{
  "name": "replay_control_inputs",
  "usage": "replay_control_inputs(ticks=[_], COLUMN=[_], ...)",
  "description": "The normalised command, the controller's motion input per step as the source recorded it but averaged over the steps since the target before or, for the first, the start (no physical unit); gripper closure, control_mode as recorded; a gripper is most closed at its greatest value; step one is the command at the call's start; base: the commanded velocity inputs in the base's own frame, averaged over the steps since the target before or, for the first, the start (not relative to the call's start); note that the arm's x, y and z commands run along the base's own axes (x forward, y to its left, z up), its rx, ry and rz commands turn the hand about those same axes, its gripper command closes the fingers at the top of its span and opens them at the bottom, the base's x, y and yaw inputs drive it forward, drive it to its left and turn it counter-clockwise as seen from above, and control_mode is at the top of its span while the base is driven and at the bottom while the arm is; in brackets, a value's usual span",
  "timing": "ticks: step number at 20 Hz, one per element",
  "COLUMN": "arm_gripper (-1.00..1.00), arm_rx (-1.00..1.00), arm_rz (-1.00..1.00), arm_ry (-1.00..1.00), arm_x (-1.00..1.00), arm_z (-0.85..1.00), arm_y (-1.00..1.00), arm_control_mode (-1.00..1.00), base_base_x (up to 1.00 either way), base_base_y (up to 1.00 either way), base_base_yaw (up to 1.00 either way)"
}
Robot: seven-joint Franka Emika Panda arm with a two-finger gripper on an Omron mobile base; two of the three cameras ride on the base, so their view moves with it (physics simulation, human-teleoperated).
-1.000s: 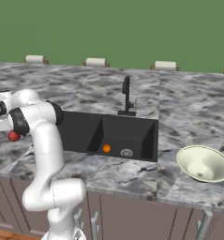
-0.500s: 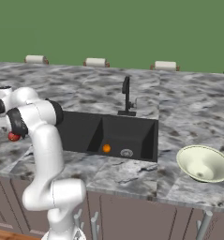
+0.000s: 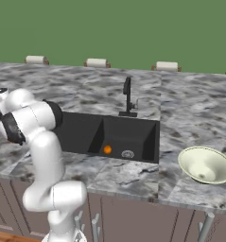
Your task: Remove the onion and tangerine from the sink. Then move the bowl and cup from the counter to the sink for washing.
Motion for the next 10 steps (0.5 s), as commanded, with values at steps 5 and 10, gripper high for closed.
replay_control_inputs(ticks=[5, 10], arm_gripper=[-1.0, -1.0], arm_rx=[0.0, 0.0], arm_rz=[-0.22, -0.24], arm_ry=[-0.02, 0.0], arm_x=[-0.01, 0.0], arm_z=[0.18, 0.21], arm_y=[-0.3, -0.34], arm_control_mode=[-1.0, -1.0], base_base_x=[0.0, 0.0], base_base_y=[0.0, 0.0], base_base_yaw=[0.0, 0.0])
